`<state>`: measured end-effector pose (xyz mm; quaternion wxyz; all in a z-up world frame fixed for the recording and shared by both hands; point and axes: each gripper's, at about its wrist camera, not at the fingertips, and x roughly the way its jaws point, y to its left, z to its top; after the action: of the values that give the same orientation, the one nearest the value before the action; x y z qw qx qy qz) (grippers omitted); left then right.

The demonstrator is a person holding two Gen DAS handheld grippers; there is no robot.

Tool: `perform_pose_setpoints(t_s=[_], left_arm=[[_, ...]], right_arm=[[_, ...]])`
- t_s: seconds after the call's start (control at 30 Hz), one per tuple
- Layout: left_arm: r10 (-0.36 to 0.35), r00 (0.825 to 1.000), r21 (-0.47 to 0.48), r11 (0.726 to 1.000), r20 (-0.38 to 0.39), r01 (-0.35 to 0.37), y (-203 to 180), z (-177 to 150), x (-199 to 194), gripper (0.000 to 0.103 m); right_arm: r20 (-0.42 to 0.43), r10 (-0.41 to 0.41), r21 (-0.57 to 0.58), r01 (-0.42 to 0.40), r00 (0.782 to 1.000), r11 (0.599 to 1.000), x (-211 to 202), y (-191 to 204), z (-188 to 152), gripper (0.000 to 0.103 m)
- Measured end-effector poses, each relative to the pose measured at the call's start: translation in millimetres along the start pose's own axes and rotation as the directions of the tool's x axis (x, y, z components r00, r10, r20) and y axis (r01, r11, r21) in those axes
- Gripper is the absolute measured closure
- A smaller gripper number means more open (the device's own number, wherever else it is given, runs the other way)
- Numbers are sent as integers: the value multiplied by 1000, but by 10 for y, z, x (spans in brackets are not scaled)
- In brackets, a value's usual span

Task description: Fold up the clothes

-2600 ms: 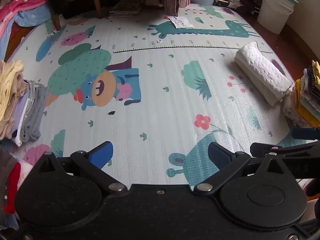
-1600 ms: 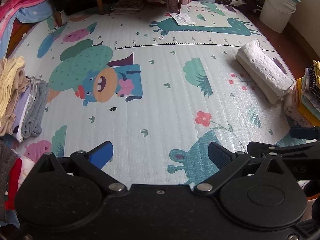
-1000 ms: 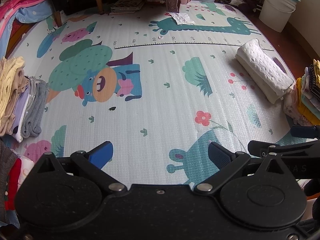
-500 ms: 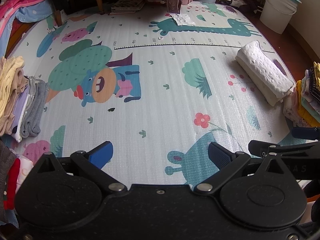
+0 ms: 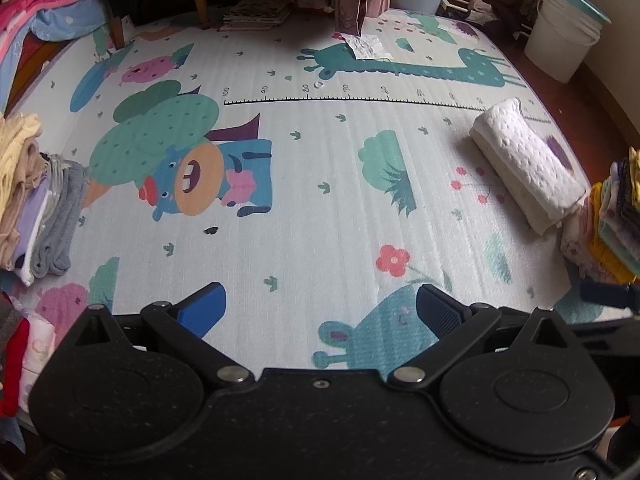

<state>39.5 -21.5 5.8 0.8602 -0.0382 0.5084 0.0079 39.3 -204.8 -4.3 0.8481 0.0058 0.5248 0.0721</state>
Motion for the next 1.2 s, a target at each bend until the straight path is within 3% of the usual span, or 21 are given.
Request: perform_pose_setpoints(t_s=[0.13,0.27,0.37,0.47,0.57,0.7,0.97,1.2], left_arm=[[-35,999,-34,999,2,35,-78,85,50,0],[-48,998,-33,998,47,50,-253,168,111,0],[-79,989,62,996,125,72,-499,171,180,0],[-154,971,198,973,181,117,-856,177,299,0],[-219,965,296,940,144,169,-1143,269,473,0],[-285,956,296,921,71,253,-1478,480,821,0],[-306,946,421,876,110,234,-2189,904,1617,1],[-383,918,484,825,101,291,-2775,1331,2500,2]], right_arm=[[48,-5,-8,5,999,1000,-66,-134,147,0],[57,47,52,-50,997,997,-106,-463,288,0],[60,51,69,-56,997,996,-142,-762,373,0],[70,-4,61,0,998,998,-162,-1055,423,0],[95,-22,75,15,995,997,-146,-1414,473,0],[122,-19,194,-5,992,981,18,-1969,479,0],[86,-103,218,82,991,972,582,-2669,361,0],[129,-146,331,96,981,939,1090,-3111,103,0]])
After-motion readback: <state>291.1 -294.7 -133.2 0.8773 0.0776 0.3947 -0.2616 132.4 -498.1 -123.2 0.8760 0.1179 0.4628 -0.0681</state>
